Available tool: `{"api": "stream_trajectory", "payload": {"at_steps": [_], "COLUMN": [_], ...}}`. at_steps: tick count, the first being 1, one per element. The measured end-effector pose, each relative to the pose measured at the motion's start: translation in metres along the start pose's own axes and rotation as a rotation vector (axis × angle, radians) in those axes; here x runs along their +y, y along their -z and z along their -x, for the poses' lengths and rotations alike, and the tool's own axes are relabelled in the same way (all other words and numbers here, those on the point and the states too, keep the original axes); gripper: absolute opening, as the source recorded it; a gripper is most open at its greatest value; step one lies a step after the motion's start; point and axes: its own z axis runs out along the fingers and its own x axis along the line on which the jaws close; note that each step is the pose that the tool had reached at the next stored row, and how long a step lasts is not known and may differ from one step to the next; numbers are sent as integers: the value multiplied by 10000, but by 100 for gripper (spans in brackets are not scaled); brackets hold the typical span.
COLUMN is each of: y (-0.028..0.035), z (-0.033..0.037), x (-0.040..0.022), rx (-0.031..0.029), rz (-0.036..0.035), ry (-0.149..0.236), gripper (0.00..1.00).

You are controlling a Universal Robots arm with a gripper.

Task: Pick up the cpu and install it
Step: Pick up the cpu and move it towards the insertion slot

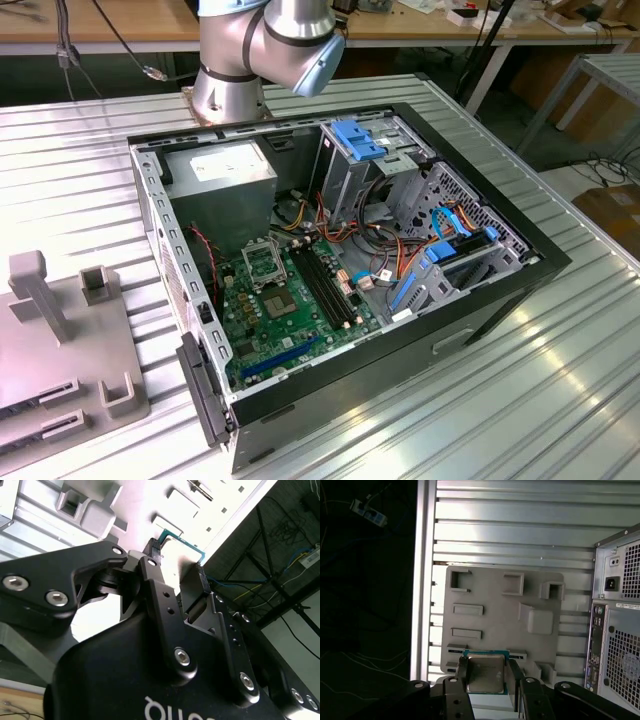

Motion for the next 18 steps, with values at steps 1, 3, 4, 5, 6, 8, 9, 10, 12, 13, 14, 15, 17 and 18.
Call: {"api": "stream_trajectory", "payload": {"at_steps": [1,3,4,5,6,8,9,10,12,13,14,15,17,18], "y": [0,0,0,0,0,0,0,0,0,0,0,0,0,1], "z": [1,2,3,4,3,3,4,3,3,3,4,6,15,17], "x": [0,0,0,0,1,0,0,1,1,1,1,2,1,1], "rx": [0,-3,-9,-20,-35,-59,-60,-59,-60,-60,-60,-61,-61,-61], "rz": [0,-4,-13,-31,-59,-111,-118,-119,-120,-121,-120,-120,-120,-120], "ry": [1,1,0,-1,-5,-9,-8,-9,-10,-10,-10,-12,-11,-11], "gripper": [41,41,41,41,41,41,41,41,41,41,41,41,41,41]}}
